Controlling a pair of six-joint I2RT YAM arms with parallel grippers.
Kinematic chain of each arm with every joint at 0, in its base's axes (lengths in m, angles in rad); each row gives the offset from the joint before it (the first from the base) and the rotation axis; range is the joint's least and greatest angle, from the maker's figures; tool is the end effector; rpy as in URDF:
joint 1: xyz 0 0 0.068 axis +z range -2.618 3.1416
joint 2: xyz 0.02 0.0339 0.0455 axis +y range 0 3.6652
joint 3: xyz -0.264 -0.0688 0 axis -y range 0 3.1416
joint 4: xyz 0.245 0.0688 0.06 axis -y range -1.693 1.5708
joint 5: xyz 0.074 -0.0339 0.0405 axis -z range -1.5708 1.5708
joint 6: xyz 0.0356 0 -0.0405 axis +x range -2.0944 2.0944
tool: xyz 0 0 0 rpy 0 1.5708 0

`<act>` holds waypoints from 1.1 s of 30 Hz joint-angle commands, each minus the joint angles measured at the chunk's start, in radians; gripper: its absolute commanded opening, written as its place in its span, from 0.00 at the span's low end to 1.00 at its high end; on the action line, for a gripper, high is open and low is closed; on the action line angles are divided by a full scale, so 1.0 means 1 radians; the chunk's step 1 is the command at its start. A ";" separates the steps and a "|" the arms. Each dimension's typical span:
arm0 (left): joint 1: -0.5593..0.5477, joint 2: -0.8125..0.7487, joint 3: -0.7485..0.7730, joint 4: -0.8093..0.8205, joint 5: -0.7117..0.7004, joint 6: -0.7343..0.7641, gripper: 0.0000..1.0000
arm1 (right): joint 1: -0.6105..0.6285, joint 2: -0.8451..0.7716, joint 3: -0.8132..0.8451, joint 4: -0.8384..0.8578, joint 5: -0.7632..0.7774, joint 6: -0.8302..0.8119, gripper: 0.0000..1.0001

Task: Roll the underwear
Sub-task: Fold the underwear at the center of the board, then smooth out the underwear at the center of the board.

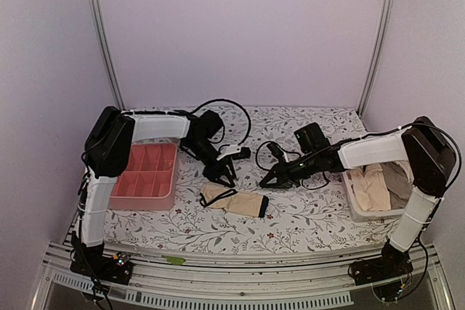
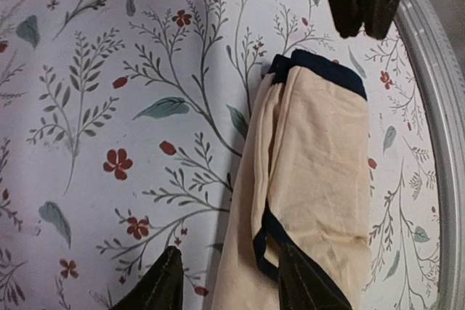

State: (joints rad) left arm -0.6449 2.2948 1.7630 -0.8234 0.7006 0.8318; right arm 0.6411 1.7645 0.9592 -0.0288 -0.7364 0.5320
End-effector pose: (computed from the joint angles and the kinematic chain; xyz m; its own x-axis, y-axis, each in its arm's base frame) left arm 0.3523 -0.2937 0.1399 -0.1047 0.7858 -0.6096 0.9608 -0.0784 -0.2660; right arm 0.2672 0.2293 0.1631 -0.9198 -0.2175 -0.3266 -0.3924 0.5039 0.7695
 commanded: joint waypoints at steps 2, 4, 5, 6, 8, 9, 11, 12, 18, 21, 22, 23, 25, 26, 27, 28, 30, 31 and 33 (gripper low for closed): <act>0.104 -0.273 -0.222 0.086 0.032 -0.066 0.45 | 0.074 0.023 0.064 -0.060 -0.003 -0.044 0.08; 0.121 -0.355 -0.332 0.108 0.028 -0.027 0.45 | 0.092 0.044 0.078 -0.071 0.004 -0.056 0.08; 0.123 -0.388 -0.380 0.115 0.020 -0.008 0.45 | 0.101 0.054 0.085 -0.074 0.006 -0.062 0.08; 0.122 -0.412 -0.425 0.120 0.015 0.008 0.45 | 0.105 0.065 0.091 -0.074 0.006 -0.066 0.07; 0.119 -0.444 -0.495 0.148 0.011 0.021 0.45 | 0.112 0.084 0.098 -0.077 0.005 -0.067 0.07; 0.119 -0.452 -0.521 0.168 0.004 0.016 0.45 | 0.113 0.094 0.102 -0.080 0.004 -0.067 0.07; 0.119 -0.455 -0.567 0.204 -0.013 0.005 0.45 | 0.116 0.116 0.117 -0.098 0.009 -0.073 0.06; 0.117 -0.452 -0.581 0.216 -0.020 0.004 0.45 | 0.115 0.130 0.125 -0.111 0.019 -0.077 0.06; 0.100 -0.417 -0.599 0.242 -0.016 0.031 0.48 | 0.113 0.230 0.150 -0.166 0.052 -0.094 0.04; 0.066 -0.410 -0.615 0.243 -0.033 0.069 0.51 | 0.109 0.257 0.144 -0.197 0.074 -0.098 0.03; 0.056 -0.409 -0.626 0.253 -0.045 0.077 0.51 | 0.109 0.260 0.144 -0.205 0.079 -0.101 0.03; 0.047 -0.409 -0.638 0.261 -0.053 0.086 0.51 | 0.109 0.262 0.144 -0.213 0.084 -0.101 0.03; 0.028 -0.405 -0.652 0.278 -0.088 0.091 0.51 | 0.106 0.265 0.141 -0.227 0.092 -0.102 0.03; 0.025 -0.402 -0.655 0.282 -0.101 0.093 0.50 | 0.106 0.265 0.141 -0.231 0.095 -0.104 0.03; 0.023 -0.398 -0.655 0.285 -0.110 0.094 0.50 | 0.105 0.265 0.141 -0.233 0.095 -0.103 0.03; 0.023 -0.391 -0.652 0.282 -0.115 0.095 0.50 | 0.103 0.265 0.140 -0.236 0.095 -0.104 0.03; 0.024 -0.370 -0.644 0.256 -0.117 0.112 0.50 | 0.101 0.262 0.139 -0.241 0.100 -0.103 0.02; 0.024 -0.355 -0.643 0.245 -0.129 0.122 0.49 | 0.100 0.260 0.137 -0.243 0.101 -0.103 0.02; 0.024 -0.338 -0.643 0.235 -0.158 0.120 0.43 | 0.098 0.253 0.132 -0.247 0.105 -0.105 0.02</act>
State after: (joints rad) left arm -0.6216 1.9148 1.1183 -0.5667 0.5964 0.9188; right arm 0.7479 2.0041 1.1011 -0.1970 -0.6895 0.4438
